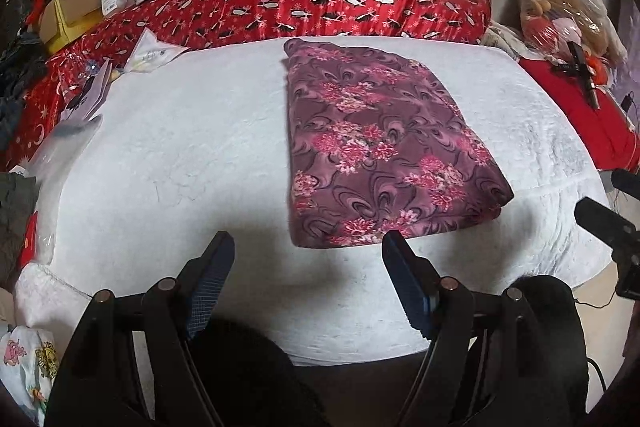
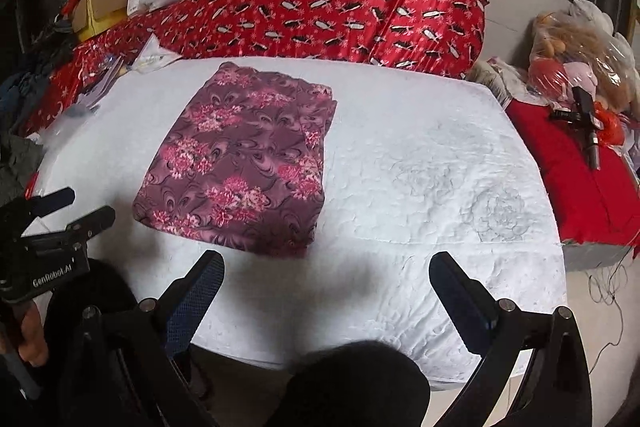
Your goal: Fold small clothes
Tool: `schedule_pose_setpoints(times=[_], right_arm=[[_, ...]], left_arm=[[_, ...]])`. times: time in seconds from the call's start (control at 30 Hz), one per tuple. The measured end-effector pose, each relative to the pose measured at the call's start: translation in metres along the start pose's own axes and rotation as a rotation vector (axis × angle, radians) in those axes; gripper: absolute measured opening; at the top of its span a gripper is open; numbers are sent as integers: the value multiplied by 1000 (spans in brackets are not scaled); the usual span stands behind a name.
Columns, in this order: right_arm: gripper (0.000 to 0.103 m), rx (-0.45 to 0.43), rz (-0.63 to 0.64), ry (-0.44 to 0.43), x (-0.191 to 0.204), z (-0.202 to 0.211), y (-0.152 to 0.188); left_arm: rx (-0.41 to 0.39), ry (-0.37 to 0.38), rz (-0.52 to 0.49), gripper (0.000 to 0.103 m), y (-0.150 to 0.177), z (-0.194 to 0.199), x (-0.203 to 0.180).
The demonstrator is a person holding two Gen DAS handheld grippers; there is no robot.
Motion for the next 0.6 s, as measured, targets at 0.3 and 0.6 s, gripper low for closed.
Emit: schedule_pose_setpoints(times=[0.3, 0.6], right_arm=[[103, -52, -34, -13, -8, 8, -8], [103, -73, -81, -25, -13, 15, -8]], left_arm=[[8, 14, -5, 76, 2, 3, -8], [-6, 41, -36, 76, -1, 10, -20]])
Point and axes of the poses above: each gripper's, at about its wrist camera, not at the fingertips, and z roughly against the way its jaws point, x to its left, y to its underside, the point moved 10 cm from there along -z, roughly the way its jaws point, and after that the axes turned 4 degrees about y, right-handed, at the moved point
